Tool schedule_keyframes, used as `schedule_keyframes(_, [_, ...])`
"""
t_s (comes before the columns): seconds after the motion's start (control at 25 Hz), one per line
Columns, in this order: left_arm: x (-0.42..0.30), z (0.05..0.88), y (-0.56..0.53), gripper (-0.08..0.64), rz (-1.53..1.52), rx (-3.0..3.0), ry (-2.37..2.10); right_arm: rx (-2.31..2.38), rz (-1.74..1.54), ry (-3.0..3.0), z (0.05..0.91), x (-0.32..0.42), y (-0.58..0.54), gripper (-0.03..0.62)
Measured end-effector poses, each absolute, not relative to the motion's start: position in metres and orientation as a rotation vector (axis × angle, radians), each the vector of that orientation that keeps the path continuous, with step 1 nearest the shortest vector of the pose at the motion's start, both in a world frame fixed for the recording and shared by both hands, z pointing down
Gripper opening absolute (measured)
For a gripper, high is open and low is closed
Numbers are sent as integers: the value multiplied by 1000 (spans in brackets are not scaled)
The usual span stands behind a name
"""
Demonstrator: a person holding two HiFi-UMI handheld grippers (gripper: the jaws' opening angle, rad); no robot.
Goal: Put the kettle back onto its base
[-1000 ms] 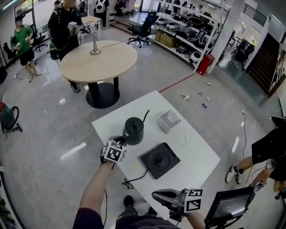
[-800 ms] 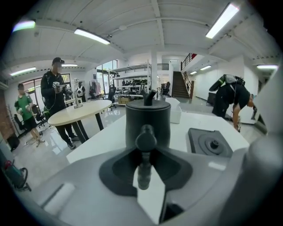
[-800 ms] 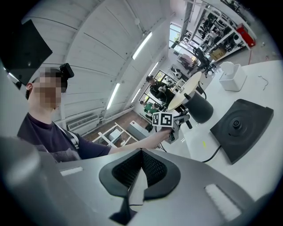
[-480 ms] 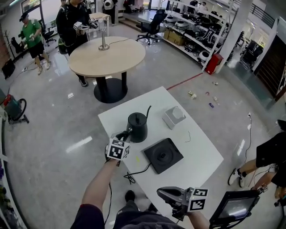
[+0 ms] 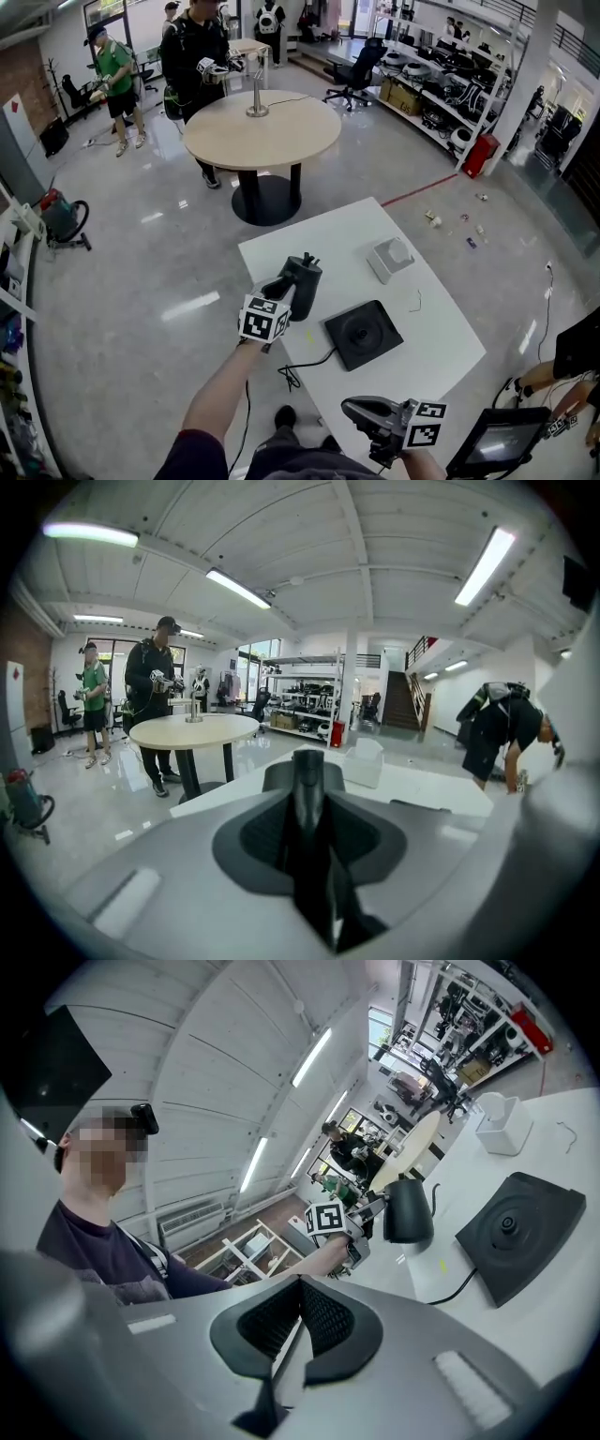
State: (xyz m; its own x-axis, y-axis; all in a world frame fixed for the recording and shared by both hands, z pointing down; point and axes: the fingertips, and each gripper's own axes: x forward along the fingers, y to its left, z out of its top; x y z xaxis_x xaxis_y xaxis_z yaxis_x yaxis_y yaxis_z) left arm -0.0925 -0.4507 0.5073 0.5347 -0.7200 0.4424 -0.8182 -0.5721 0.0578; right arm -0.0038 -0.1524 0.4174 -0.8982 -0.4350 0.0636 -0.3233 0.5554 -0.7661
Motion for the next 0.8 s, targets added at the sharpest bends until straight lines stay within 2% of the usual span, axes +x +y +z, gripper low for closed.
schedule_keyframes(0.2, [-105,500,-444,89,536,2507,-1329,-631,-1234,2652,414,0,-145,-2])
schedule_keyframes(0.4, [-87,484,-427,89,515,2570,-1278,-645,-1208,2641,423,14,-133,-2])
schedule_keyframes(0.8, [-85,398,-414,89,407,2644,-1265,-591,-1133,2652,393,10,-145,-2])
